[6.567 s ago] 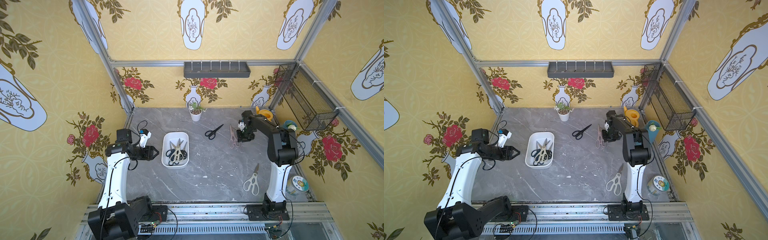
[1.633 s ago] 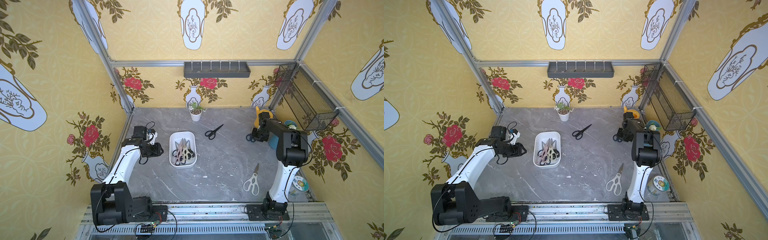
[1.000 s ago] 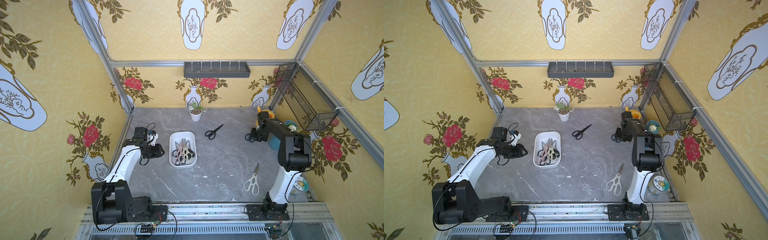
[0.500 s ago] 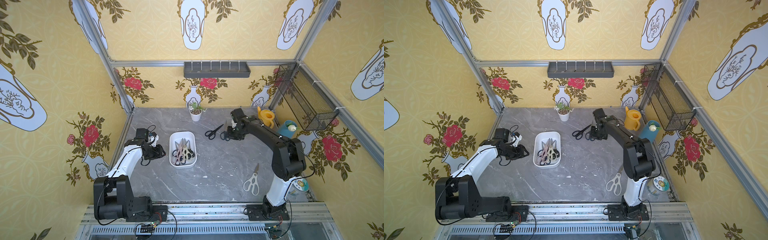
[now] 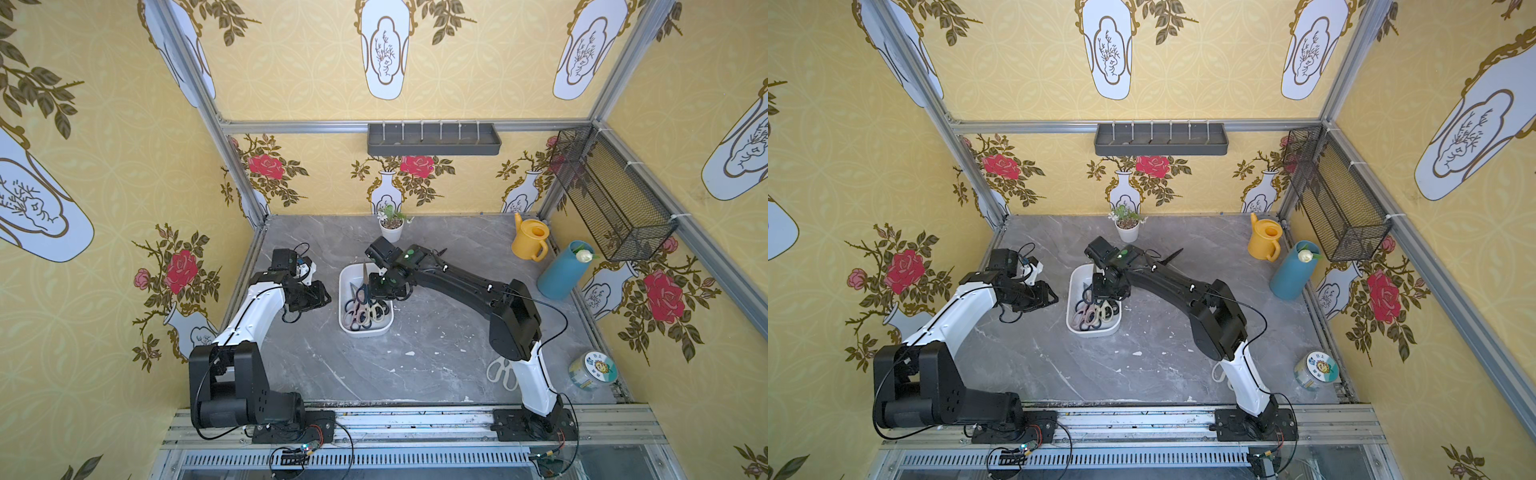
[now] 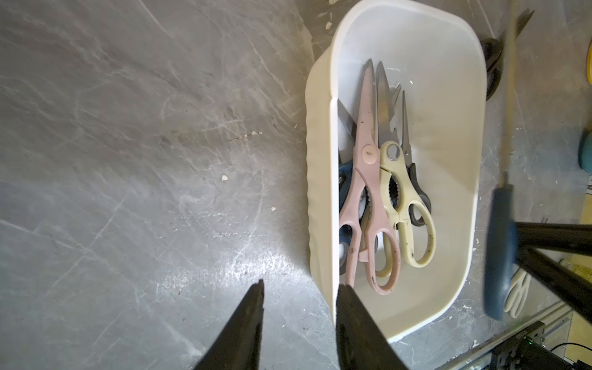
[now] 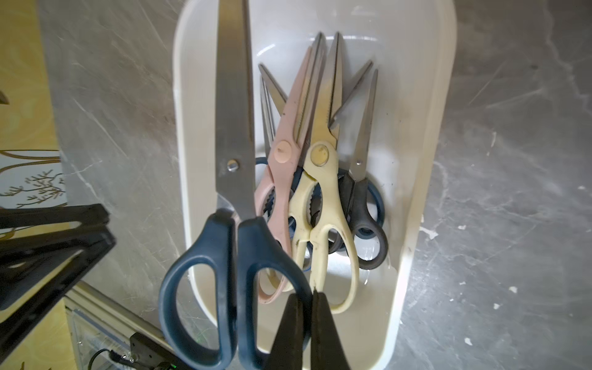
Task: Put the scissors into the storage box
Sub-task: Place the scissors in the storage box.
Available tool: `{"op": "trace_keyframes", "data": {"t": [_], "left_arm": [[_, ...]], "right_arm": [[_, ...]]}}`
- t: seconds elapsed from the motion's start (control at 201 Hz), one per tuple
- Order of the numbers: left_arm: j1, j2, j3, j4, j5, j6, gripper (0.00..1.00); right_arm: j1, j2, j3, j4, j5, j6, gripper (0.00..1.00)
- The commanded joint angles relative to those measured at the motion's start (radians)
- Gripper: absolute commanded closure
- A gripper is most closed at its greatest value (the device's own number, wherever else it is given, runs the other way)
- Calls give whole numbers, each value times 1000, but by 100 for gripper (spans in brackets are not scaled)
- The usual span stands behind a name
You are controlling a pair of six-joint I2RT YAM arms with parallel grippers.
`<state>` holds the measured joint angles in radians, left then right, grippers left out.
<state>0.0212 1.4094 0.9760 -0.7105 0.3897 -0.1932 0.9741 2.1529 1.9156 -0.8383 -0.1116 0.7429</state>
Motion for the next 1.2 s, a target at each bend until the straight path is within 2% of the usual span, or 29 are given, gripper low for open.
{"op": "trace_keyframes", "data": {"t": [0.0, 0.174, 0.428, 0.592, 0.692, 0.787, 0.981, 1.075, 1.195], "left_arm": [[0, 6, 5, 15, 13, -12, 57], [-1, 2, 1, 18, 17, -21, 57], [-1, 2, 0, 18, 8, -26, 57], [0, 5, -2, 18, 14, -23, 57], [-1, -1, -2, 18, 14, -20, 57], [0, -9, -6, 18, 14, -15, 57], [-1, -18, -7, 18, 5, -5, 57], [-1, -20, -7, 16, 1, 4, 58], [-1, -23, -3, 10, -7, 17, 58]], "right_arm": [[10, 40, 12, -1, 28, 78, 100], [17, 138, 113, -59, 14, 76, 100], [25, 174, 123, -61, 5, 73, 94], [25, 184, 169, -103, 16, 56, 81], [21, 131, 212, -107, 44, 47, 71], [1, 44, 180, -79, 79, 61, 69], [-104, -127, -73, -15, 204, 107, 67], [-175, -128, -141, -20, 270, 100, 68], [-246, -52, -112, -50, 316, 45, 68]]}}
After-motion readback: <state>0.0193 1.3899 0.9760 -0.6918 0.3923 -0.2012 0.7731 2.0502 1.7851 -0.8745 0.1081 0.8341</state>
